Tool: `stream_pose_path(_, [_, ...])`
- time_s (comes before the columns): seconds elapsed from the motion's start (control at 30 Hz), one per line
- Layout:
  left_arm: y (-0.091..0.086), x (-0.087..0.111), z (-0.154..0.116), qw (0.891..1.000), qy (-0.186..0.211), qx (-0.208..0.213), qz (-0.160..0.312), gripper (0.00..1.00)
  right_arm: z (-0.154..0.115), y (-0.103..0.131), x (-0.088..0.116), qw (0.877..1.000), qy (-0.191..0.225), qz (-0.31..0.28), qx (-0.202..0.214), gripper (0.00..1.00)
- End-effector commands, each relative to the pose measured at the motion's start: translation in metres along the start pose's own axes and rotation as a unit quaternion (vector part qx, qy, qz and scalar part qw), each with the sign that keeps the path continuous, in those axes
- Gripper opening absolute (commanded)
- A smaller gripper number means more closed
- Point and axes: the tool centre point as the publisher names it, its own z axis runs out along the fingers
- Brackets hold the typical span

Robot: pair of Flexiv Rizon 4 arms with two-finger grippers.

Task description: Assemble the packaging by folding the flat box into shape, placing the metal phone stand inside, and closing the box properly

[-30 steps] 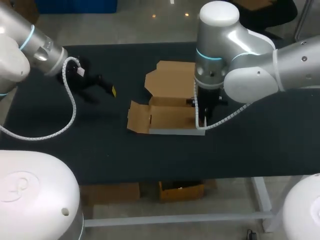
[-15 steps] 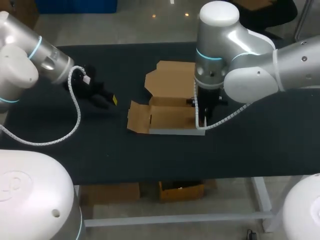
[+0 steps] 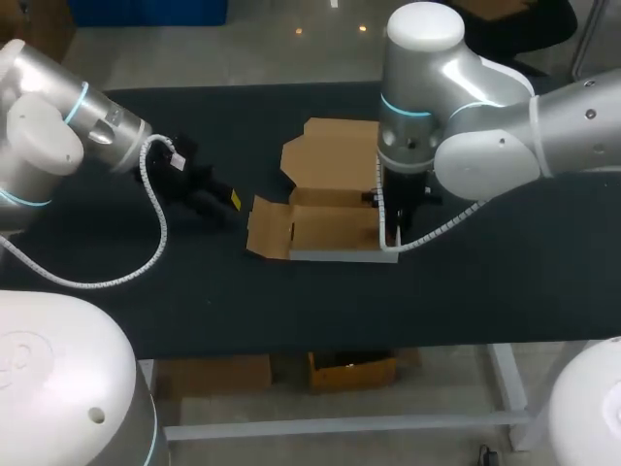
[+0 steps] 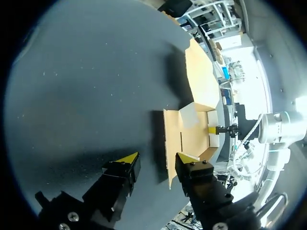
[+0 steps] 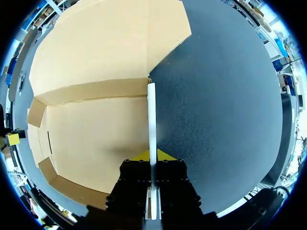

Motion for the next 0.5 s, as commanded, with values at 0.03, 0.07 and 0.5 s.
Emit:
stream_pose_path(0.03, [0.000, 0.005, 0.014, 1.000, 0.000, 0.000, -0.003, 0.48, -0.001, 0.000, 0.000, 1.000, -0.002, 0.000, 0.001, 0.00])
stream_pose_path(0.07, [0.000, 0.007, 0.017, 1.000, 0.000, 0.000, -0.003, 0.49, -0.001, 0.000, 0.000, 1.000, -0.002, 0.000, 0.001, 0.00])
stream_pose_path(0.5, [0.007, 0.018, 0.038, 1.000, 0.011, 0.001, -0.015, 0.44, -0.001, 0.000, 0.000, 1.000, -0.002, 0.000, 0.001, 0.00])
